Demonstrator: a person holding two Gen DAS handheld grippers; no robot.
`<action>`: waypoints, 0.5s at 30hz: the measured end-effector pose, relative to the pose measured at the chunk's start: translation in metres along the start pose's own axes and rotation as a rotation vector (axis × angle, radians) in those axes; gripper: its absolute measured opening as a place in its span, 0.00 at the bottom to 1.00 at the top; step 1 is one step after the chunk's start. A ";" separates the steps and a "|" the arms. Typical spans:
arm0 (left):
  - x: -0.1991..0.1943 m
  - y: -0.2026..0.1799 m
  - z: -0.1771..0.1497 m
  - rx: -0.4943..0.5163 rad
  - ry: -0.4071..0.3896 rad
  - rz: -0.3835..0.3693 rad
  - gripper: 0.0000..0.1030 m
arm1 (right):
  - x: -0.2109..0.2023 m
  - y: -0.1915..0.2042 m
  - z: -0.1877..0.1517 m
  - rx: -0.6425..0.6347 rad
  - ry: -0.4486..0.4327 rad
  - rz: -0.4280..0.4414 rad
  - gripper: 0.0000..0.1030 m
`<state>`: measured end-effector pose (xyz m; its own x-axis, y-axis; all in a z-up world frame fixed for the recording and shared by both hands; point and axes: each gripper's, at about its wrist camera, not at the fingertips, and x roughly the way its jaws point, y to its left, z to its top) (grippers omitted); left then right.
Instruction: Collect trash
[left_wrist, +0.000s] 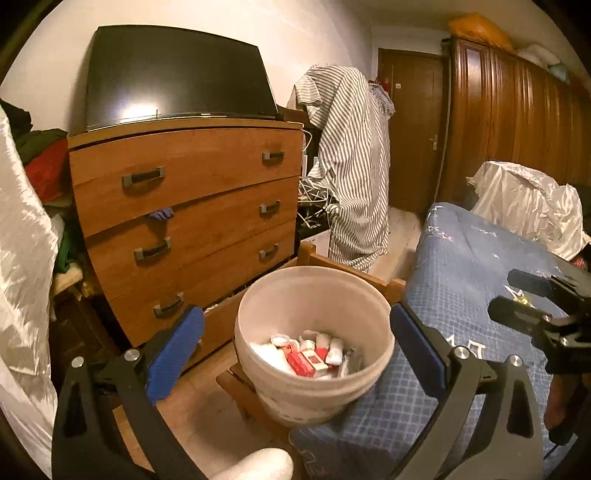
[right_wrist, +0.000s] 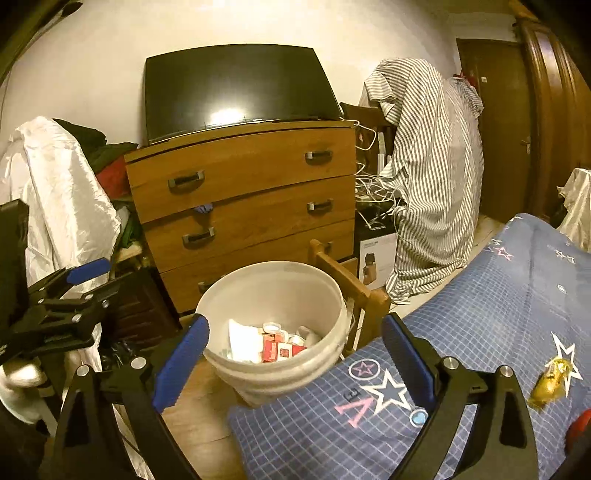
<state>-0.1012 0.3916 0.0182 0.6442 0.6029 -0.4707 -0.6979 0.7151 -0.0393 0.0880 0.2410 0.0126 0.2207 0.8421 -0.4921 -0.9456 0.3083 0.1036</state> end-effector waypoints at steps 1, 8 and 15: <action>-0.002 -0.002 -0.002 0.002 -0.001 0.000 0.95 | -0.003 0.000 -0.002 -0.001 0.000 -0.005 0.92; -0.023 -0.008 -0.008 -0.005 -0.018 -0.021 0.94 | -0.008 0.000 -0.005 -0.010 0.003 -0.024 0.92; -0.025 -0.011 -0.011 0.000 -0.013 -0.031 0.95 | -0.007 0.003 -0.001 -0.015 0.001 -0.024 0.92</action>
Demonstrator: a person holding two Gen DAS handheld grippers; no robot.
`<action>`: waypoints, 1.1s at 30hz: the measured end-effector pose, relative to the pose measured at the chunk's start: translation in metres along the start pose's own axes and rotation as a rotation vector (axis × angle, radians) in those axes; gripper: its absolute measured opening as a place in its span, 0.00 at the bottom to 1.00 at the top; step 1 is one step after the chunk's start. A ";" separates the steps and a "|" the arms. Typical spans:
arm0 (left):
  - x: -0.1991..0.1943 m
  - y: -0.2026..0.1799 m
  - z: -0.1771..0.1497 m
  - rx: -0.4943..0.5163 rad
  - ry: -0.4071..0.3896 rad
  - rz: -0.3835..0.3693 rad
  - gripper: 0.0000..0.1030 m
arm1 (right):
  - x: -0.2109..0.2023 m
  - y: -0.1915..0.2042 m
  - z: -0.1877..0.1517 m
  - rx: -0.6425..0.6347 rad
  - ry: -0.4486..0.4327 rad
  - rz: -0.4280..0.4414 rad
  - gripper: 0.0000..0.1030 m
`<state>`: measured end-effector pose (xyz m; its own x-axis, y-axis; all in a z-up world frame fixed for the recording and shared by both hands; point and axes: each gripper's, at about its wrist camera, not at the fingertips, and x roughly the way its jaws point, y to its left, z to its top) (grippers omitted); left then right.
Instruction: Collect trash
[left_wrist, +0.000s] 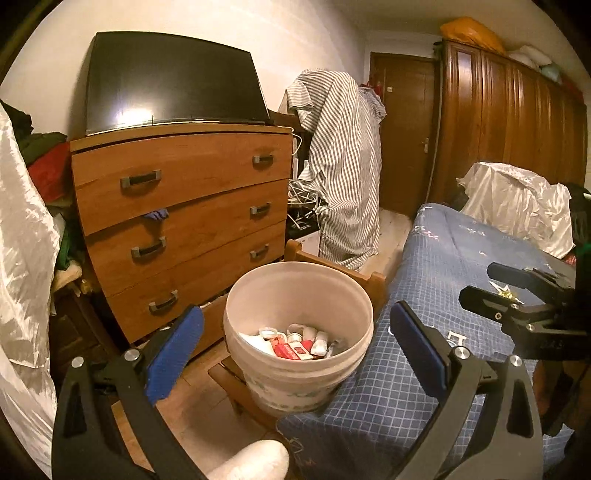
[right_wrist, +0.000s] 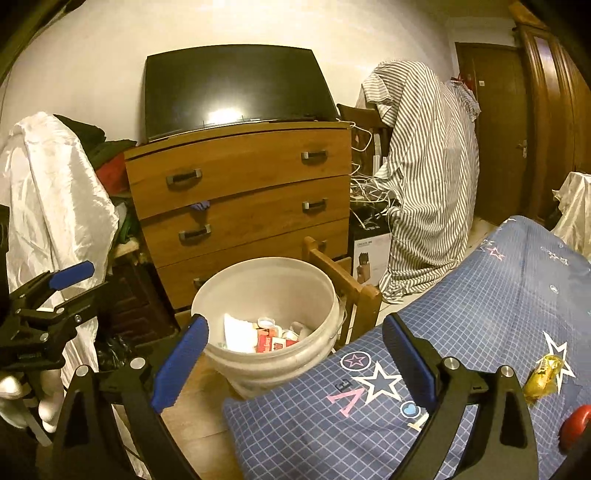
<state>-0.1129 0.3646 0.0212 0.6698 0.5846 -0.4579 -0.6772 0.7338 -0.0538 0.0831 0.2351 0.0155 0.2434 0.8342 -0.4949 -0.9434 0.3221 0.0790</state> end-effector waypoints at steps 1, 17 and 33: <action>-0.001 0.000 0.000 -0.005 0.001 -0.003 0.95 | 0.001 0.002 0.002 -0.002 -0.001 0.001 0.92; 0.002 -0.004 0.000 -0.002 0.003 0.019 0.94 | 0.013 0.009 0.003 -0.010 0.015 0.013 0.92; 0.003 -0.006 0.002 0.001 0.006 0.027 0.94 | 0.017 0.008 0.002 -0.015 0.018 0.019 0.92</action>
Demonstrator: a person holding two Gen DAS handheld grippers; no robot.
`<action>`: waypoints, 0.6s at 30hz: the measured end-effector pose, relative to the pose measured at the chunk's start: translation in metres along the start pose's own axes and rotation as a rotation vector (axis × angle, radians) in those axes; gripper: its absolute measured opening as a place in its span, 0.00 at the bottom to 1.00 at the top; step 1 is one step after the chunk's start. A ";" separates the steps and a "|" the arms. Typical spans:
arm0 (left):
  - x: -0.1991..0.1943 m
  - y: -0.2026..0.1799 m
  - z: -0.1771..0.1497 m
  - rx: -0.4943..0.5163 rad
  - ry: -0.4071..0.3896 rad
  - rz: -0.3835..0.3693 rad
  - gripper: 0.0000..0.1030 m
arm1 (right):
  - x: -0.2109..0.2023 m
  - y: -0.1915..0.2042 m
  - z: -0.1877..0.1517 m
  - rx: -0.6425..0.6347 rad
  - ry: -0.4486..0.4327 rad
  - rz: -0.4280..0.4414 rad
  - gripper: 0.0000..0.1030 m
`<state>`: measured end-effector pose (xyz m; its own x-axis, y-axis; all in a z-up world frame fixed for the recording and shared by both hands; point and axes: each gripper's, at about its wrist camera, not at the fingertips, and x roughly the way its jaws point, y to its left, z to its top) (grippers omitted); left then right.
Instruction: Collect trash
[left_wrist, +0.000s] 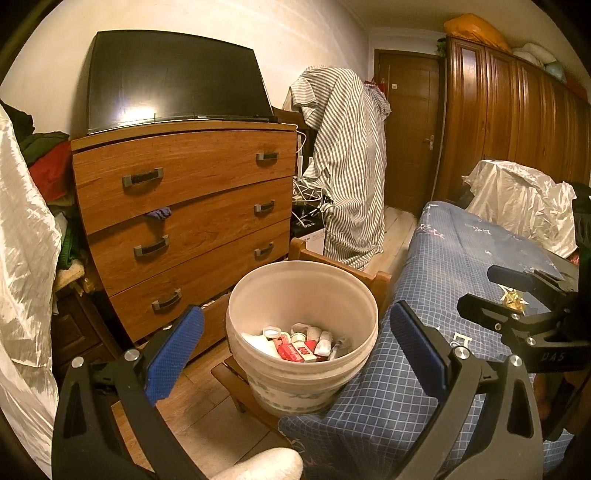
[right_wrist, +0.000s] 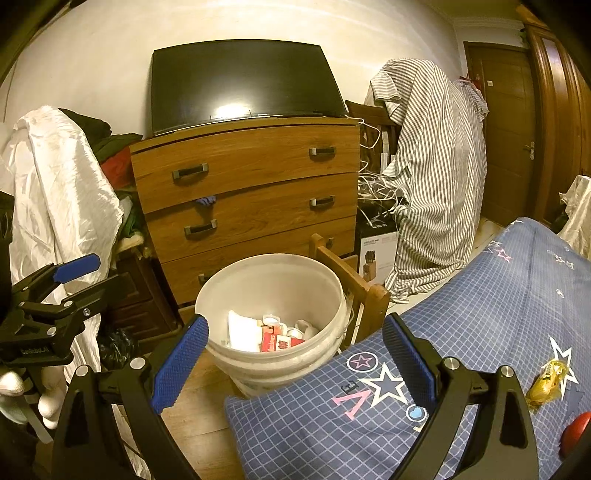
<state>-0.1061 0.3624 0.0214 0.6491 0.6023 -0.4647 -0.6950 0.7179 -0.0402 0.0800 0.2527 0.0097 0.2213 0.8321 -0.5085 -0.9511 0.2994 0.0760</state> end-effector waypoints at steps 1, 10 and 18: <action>0.000 0.000 0.000 0.000 0.000 -0.001 0.94 | 0.001 0.000 0.000 0.000 0.001 -0.001 0.92; 0.002 -0.001 -0.002 0.006 0.005 -0.001 0.94 | 0.000 -0.004 -0.003 -0.001 0.005 0.000 0.92; 0.004 0.000 -0.003 0.007 0.006 -0.003 0.94 | 0.001 -0.005 -0.004 0.001 0.004 0.002 0.92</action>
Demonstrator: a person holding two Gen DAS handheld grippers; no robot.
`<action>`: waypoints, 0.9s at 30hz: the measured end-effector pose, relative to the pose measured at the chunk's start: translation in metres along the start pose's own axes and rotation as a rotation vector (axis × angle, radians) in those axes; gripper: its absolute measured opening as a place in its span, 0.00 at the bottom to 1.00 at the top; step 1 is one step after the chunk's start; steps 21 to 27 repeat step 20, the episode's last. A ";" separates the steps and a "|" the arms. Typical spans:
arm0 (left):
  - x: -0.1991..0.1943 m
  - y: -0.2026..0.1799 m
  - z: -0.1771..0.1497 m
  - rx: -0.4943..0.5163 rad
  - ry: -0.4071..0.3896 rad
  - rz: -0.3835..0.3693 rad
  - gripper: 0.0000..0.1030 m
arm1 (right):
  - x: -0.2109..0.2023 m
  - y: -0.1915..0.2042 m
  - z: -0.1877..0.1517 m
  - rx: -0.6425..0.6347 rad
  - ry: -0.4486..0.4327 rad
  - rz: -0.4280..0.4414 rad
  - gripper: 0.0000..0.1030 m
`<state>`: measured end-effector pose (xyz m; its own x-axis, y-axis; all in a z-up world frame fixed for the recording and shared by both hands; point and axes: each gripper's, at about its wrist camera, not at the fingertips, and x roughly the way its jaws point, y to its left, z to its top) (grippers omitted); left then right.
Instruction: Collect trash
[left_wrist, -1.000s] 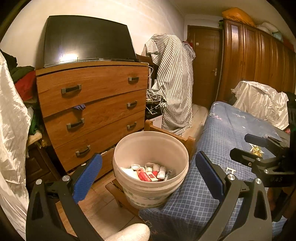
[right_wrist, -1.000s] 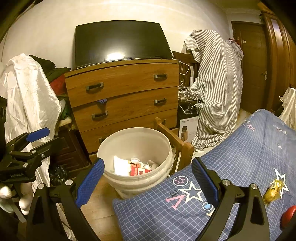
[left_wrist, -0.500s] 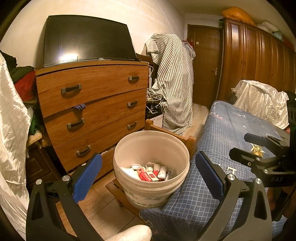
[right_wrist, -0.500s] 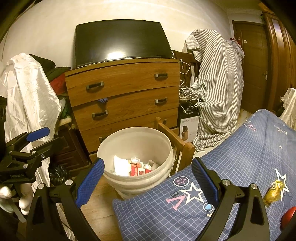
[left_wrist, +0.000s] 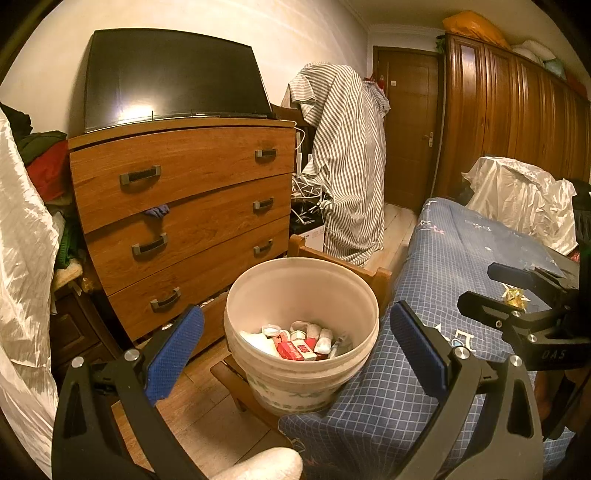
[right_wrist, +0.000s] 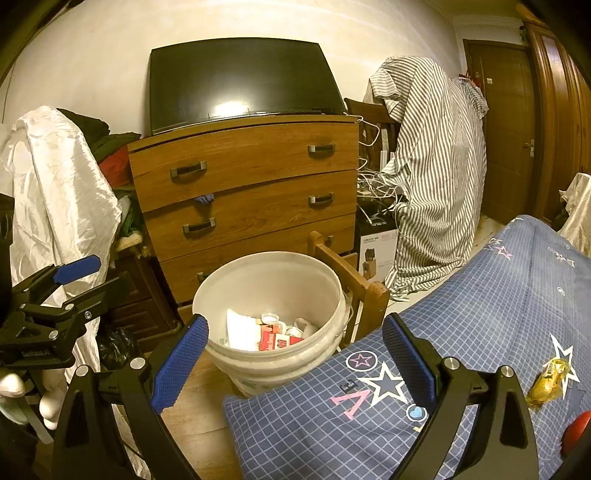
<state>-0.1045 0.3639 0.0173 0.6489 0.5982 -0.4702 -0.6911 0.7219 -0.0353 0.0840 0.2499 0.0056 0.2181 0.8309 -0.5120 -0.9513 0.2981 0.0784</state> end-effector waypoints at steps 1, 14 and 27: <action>0.000 0.000 0.000 0.001 0.000 0.000 0.94 | 0.000 0.001 0.000 0.000 0.000 0.001 0.92; 0.007 0.007 -0.003 -0.028 0.007 0.017 0.95 | 0.000 0.001 0.002 -0.002 -0.005 -0.002 0.92; 0.009 0.006 -0.004 -0.030 0.020 0.025 0.95 | -0.001 0.001 0.002 -0.003 -0.003 -0.001 0.92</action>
